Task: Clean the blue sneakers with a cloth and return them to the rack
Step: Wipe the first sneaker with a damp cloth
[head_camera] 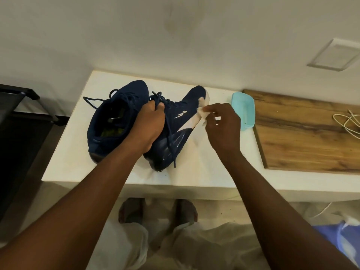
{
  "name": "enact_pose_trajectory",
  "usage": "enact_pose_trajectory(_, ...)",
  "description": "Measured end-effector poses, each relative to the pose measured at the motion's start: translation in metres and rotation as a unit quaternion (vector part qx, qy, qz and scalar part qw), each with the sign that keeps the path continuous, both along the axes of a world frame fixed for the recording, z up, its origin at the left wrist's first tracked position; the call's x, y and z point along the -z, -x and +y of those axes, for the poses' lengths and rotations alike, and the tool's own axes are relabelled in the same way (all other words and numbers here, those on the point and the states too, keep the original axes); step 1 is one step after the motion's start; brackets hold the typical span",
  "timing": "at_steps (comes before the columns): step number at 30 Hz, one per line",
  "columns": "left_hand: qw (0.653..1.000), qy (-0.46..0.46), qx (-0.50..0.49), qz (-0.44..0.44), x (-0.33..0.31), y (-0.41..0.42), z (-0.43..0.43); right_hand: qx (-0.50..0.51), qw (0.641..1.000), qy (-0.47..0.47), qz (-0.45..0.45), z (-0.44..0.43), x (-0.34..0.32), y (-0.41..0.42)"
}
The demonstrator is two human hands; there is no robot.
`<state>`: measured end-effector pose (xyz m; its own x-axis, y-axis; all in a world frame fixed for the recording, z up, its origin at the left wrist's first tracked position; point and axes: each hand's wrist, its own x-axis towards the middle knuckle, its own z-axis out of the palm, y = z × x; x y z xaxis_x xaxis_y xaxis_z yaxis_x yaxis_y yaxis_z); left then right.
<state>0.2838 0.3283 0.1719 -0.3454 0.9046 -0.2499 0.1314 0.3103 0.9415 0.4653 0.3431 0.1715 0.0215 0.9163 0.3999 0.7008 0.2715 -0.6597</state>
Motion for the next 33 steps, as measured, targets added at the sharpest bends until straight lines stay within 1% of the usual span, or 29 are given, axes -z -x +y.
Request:
enact_pose_trajectory(1, 1.000, 0.002, 0.005, 0.000, -0.001, 0.000, 0.000, 0.018, 1.000, 0.008, -0.003, -0.003, 0.000, -0.003)
enact_pose_trajectory(2, 1.000, 0.005, 0.012, -0.002, -0.001, 0.000, -0.001, 0.012, 1.000, 0.011, -0.001, -0.010, 0.000, -0.001)
enact_pose_trajectory(3, 1.000, 0.006, 0.015, -0.005, -0.001, -0.001, -0.001, -0.016, 1.000, 0.009, 0.001, -0.022, 0.000, 0.003)
enact_pose_trajectory(5, 1.000, 0.004, 0.013, -0.012, -0.001, 0.000, -0.001, -0.106, 0.994, 0.014, -0.010, -0.049, 0.001, 0.021)
enact_pose_trajectory(7, 1.000, 0.003, 0.010, -0.011, -0.001, 0.001, -0.001, -0.175, 0.982, 0.018, -0.072, -0.068, -0.001, 0.038)
enact_pose_trajectory(8, 1.000, 0.004, 0.010, -0.010, -0.001, 0.001, 0.000, -0.186, 0.978, 0.007, -0.097, -0.066, -0.004, 0.042)
enact_pose_trajectory(9, 1.000, 0.005, 0.009, -0.012, -0.001, 0.002, -0.001, -0.178, 0.979, -0.009, -0.102, -0.058, -0.005, 0.041)
enact_pose_trajectory(11, 0.999, 0.007, 0.005, -0.031, -0.001, 0.003, -0.001, -0.123, 0.989, -0.031, -0.075, -0.033, -0.004, 0.030)
enact_pose_trajectory(13, 0.999, 0.011, 0.004, -0.048, 0.000, 0.004, 0.001, -0.029, 0.998, -0.012, -0.055, -0.011, -0.002, 0.015)
enact_pose_trajectory(14, 0.999, 0.014, 0.007, -0.048, 0.001, 0.005, 0.001, 0.004, 0.999, 0.005, -0.048, -0.007, 0.002, 0.009)
enact_pose_trajectory(15, 0.999, 0.016, 0.010, -0.044, 0.000, 0.005, 0.001, 0.015, 0.999, 0.016, -0.044, -0.009, 0.004, 0.007)
enact_pose_trajectory(16, 0.999, 0.020, 0.013, -0.038, 0.000, 0.003, 0.001, -0.001, 0.999, 0.018, -0.043, -0.016, 0.006, 0.008)
enact_pose_trajectory(19, 0.999, 0.015, -0.005, -0.047, 0.001, 0.005, 0.001, -0.138, 0.989, 0.021, -0.048, -0.056, 0.005, 0.027)
enact_pose_trajectory(21, 0.998, 0.014, -0.013, -0.053, -0.001, 0.007, 0.000, -0.199, 0.974, 0.015, -0.104, -0.076, 0.001, 0.038)
enact_pose_trajectory(22, 0.998, 0.015, -0.009, -0.054, 0.000, 0.008, 0.001, -0.206, 0.970, 0.014, -0.126, -0.075, -0.002, 0.039)
enact_pose_trajectory(23, 0.999, 0.011, -0.007, -0.053, 0.001, 0.008, 0.001, -0.195, 0.972, 0.015, -0.132, -0.066, -0.004, 0.037)
enact_pose_trajectory(25, 0.999, 0.009, -0.009, -0.051, 0.001, 0.008, 0.000, -0.136, 0.982, -0.006, -0.127, -0.041, -0.004, 0.029)
enact_pose_trajectory(27, 0.998, 0.011, -0.012, -0.068, 0.001, 0.006, 0.000, -0.064, 0.993, -0.016, -0.095, -0.020, -0.003, 0.019)
enact_pose_trajectory(29, 0.997, 0.015, -0.015, -0.079, 0.002, 0.005, 0.000, -0.042, 0.997, 0.008, -0.060, -0.025, -0.004, 0.021)
enact_pose_trajectory(30, 0.997, 0.016, -0.018, -0.076, 0.001, 0.006, -0.001, -0.064, 0.996, 0.016, -0.063, -0.035, -0.007, 0.025)
enact_pose_trajectory(31, 0.997, 0.014, -0.023, -0.075, 0.001, 0.007, -0.001, -0.108, 0.991, 0.027, -0.074, -0.048, -0.009, 0.032)
enact_pose_trajectory(33, 0.997, 0.011, -0.027, -0.074, 0.002, 0.009, 0.000, -0.221, 0.965, 0.048, -0.130, -0.077, -0.019, 0.046)
